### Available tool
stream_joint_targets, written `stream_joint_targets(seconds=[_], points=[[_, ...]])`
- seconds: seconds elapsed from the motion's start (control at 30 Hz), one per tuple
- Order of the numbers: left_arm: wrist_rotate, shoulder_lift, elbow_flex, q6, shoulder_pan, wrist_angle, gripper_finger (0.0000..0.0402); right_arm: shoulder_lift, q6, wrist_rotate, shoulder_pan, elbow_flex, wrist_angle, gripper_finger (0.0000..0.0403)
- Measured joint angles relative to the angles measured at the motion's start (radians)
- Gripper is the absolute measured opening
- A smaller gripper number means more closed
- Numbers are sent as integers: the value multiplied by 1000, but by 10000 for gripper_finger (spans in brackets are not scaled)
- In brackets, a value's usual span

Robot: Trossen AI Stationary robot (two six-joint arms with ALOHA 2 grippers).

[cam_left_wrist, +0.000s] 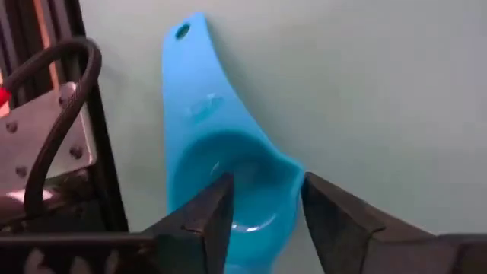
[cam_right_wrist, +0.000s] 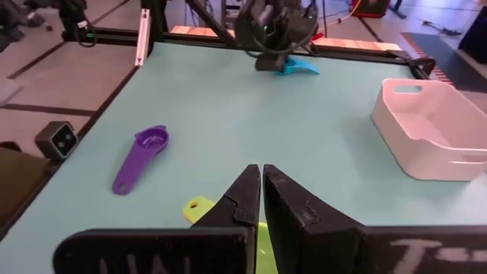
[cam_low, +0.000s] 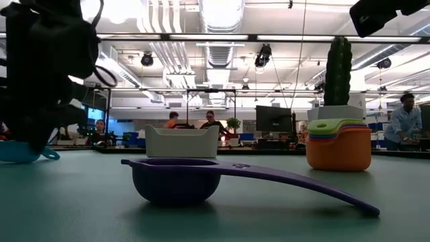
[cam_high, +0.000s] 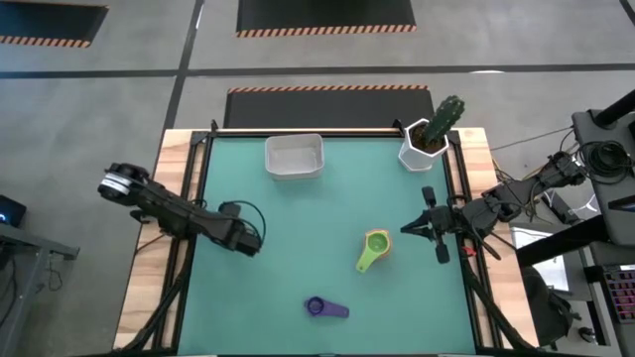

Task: Nest measuring cups in basket
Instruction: Stack the light blue measuring cup on top of the green measuring cup

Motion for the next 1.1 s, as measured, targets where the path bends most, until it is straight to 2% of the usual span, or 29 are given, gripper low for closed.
stream_joint_targets(seconds=[0.13,0.3,0.4,0.53,0.73,0.93,1.1], points=[[18,37,4,13,0,-4,92,0,-12,8,0,0,0,9],[18,52,16,63,0,-3,15,0,-69,64,0,5,3,9],[7,52,51,150,-9,14,9,0,-90,76,0,23,3,9],[-99,59,150,356,-57,96,3,0,-121,76,0,45,4,9],[-296,93,336,829,-162,326,3,0,-155,75,0,50,3,9],[-336,202,506,1179,-171,490,2,0,-157,73,0,50,3,9],[-361,337,657,1475,-158,530,2,0,-133,64,0,50,3,9]])
